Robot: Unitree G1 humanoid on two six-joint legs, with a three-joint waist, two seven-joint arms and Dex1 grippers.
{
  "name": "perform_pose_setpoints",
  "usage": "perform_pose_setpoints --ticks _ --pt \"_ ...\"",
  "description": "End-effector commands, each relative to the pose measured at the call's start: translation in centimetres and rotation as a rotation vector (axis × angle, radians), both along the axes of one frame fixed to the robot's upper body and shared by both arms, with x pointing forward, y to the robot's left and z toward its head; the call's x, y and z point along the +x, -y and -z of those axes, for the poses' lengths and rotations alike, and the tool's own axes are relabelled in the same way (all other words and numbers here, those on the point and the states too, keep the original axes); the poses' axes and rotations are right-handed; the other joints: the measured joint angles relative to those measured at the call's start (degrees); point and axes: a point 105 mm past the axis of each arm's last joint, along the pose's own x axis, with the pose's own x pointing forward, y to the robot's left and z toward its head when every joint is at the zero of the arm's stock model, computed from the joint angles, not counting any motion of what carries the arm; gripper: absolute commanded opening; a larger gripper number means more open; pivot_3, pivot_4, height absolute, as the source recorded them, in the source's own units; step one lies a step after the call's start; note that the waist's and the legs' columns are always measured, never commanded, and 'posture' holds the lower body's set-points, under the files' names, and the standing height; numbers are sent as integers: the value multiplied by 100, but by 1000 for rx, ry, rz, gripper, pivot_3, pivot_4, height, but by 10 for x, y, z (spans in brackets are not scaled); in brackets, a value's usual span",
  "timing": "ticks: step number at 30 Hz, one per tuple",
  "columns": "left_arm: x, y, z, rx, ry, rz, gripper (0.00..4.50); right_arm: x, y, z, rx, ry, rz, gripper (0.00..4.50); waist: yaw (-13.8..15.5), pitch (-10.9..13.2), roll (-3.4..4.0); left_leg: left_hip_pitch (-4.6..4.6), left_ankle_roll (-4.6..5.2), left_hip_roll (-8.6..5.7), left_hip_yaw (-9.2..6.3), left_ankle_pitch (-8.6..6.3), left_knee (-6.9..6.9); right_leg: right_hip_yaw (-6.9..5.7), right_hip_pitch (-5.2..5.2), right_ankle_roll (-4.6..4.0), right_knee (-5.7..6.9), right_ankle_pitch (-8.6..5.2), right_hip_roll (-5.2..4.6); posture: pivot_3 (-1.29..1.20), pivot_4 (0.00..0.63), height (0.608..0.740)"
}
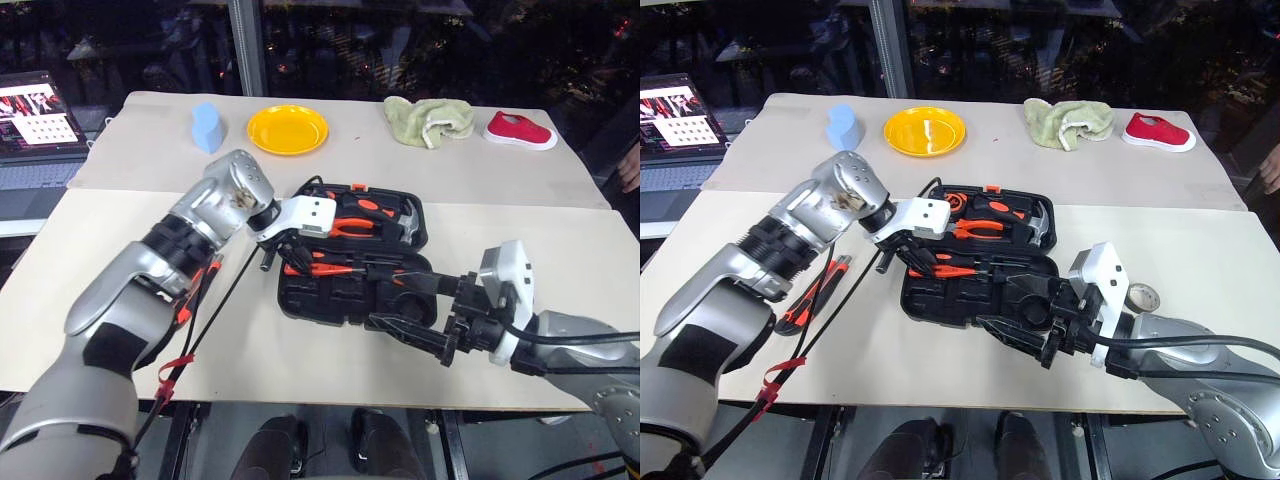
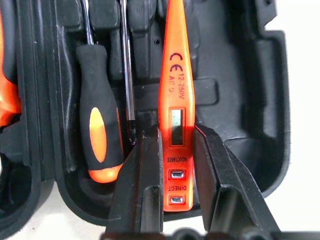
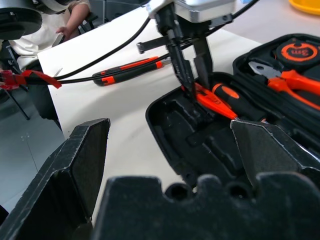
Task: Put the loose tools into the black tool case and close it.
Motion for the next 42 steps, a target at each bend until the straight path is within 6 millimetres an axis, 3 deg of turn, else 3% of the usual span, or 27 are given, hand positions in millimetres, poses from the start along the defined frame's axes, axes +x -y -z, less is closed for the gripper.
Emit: perform_pose_setpoints --ticks 1,12,30,32,33,35,42 --pt "-1 12 -9 3 9 42 407 -5 -2 -11 20 66 20 4500 4 0 0 1 4 0 0 -2 4 0 3 2 0 1 -1 0 150 740" --pt "1 22 1 29 -15 -3 407 -3 -3 -10 43 74 55 4500 22 0 0 -2 13 0 2 -8 26 1 4 9 6 3 4 0 150 740" --pt "6 13 15 105 17 5 407 2 -2 -14 69 91 76 4500 13 -1 2 5 13 0 4 -8 34 6 7 8 19 3 5 0 150 740" --pt "5 14 15 99 13 6 1409 2 -2 -14 73 92 80 4500 13 -1 2 5 14 0 4 -8 38 6 8 8 23 3 4 0 150 740" --pt "6 15 14 93 14 5 1476 2 -1 -14 76 92 82 4500 12 -1 2 5 14 0 4 -8 39 7 7 8 24 3 4 0 150 740" --pt "6 17 9 68 8 -9 2185 2 -2 -14 80 91 86 4500 11 -2 2 5 14 0 5 -9 40 7 6 8 25 3 5 0 150 740" --pt "-2 9 -35 -102 -28 -57 4492 -2 -1 -11 79 77 94 4500 -14 -2 3 3 16 0 5 -10 49 6 4 9 33 3 5 0 150 740"
